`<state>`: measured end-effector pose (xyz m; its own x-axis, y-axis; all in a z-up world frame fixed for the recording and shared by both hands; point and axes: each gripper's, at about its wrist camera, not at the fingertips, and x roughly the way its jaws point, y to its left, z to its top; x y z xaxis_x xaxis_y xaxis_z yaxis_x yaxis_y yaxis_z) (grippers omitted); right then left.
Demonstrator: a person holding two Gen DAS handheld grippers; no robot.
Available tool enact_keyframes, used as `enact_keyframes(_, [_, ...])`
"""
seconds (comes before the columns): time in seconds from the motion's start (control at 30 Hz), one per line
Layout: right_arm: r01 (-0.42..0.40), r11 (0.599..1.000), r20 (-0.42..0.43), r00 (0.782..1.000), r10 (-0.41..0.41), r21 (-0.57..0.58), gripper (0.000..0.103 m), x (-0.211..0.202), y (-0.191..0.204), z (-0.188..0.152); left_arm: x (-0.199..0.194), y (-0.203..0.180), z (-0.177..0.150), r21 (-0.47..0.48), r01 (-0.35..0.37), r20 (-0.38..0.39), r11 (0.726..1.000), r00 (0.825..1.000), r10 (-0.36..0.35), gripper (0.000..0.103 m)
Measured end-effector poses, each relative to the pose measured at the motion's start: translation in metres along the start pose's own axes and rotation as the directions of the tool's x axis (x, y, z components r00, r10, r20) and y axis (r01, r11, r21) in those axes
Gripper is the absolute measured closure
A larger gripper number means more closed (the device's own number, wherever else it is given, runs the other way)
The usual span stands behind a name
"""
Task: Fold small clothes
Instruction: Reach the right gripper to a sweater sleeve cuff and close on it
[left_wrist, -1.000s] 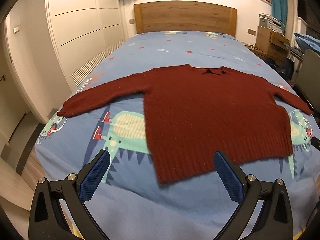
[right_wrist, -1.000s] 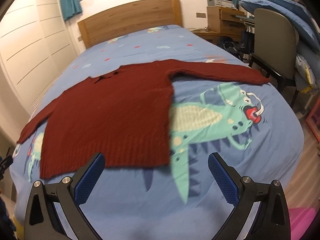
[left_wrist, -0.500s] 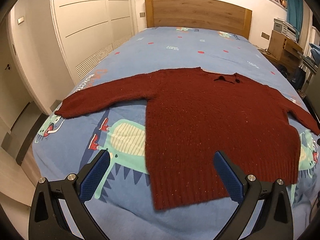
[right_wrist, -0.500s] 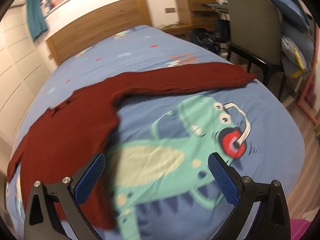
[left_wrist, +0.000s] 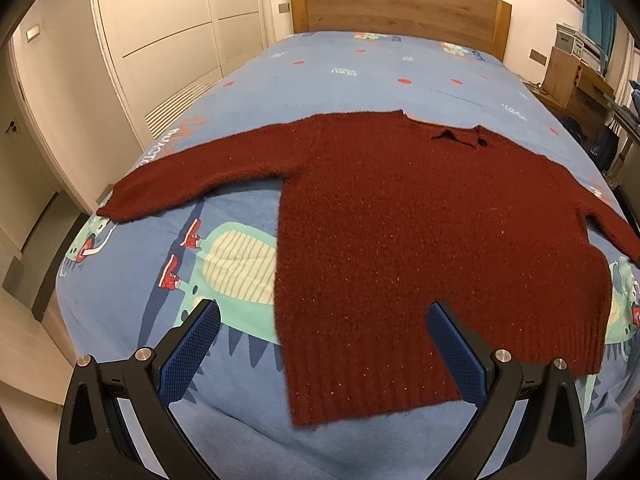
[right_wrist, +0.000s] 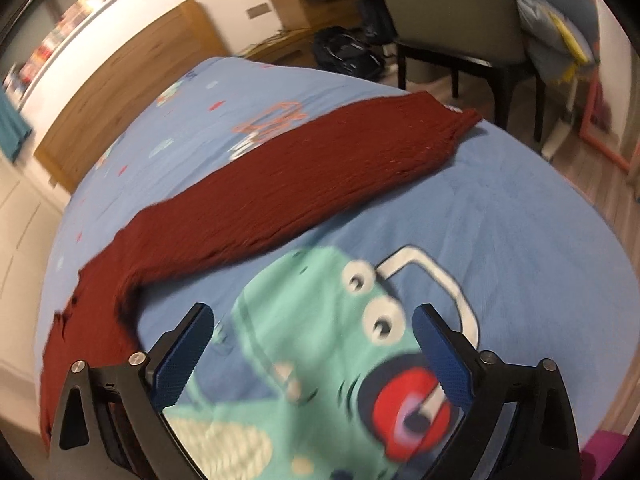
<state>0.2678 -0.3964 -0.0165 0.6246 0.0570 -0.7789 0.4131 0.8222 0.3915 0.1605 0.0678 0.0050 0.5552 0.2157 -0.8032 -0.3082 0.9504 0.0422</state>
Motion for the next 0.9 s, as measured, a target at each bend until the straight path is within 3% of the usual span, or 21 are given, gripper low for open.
enact_keyframes(0.17, [-0.007, 0.993, -0.017, 1.000, 0.009, 0.121, 0.008, 0.027, -0.029, 0.024, 0.007, -0.002, -0.001, -0.023, 0.032, -0.028, 0.999, 0.999, -0.033, 0.001])
enact_keyframes(0.3, [-0.025, 0.987, 0.009, 1.000, 0.024, 0.156, 0.008, 0.037, -0.036, 0.038, 0.014, -0.002, -0.001, -0.033, 0.037, -0.049, 0.999, 0.998, -0.038, 0.001])
enact_keyframes(0.47, [-0.056, 0.976, 0.039, 0.998, 0.049, 0.212, 0.025, 0.049, -0.047, 0.059, 0.020, -0.003, -0.002, -0.038, 0.049, -0.072, 0.998, 0.996, -0.051, 0.001])
enact_keyframes(0.73, [-0.132, 0.927, 0.102, 0.989, 0.102, 0.350, 0.030, 0.067, -0.071, 0.087, 0.023, -0.004, -0.004, -0.035, 0.053, -0.087, 0.998, 0.995, -0.055, 0.001])
enact_keyframes(0.87, [-0.163, 0.901, 0.113, 0.985, 0.128, 0.403, 0.060, 0.077, -0.080, 0.099, 0.026, -0.004, -0.006, -0.036, 0.047, -0.097, 0.998, 0.994, -0.051, 0.001])
enact_keyframes(0.9, [-0.169, 0.894, 0.114, 0.985, 0.133, 0.415, 0.062, 0.079, -0.083, 0.101, 0.027, -0.004, -0.007, -0.035, 0.045, -0.101, 0.998, 0.994, -0.048, 0.001])
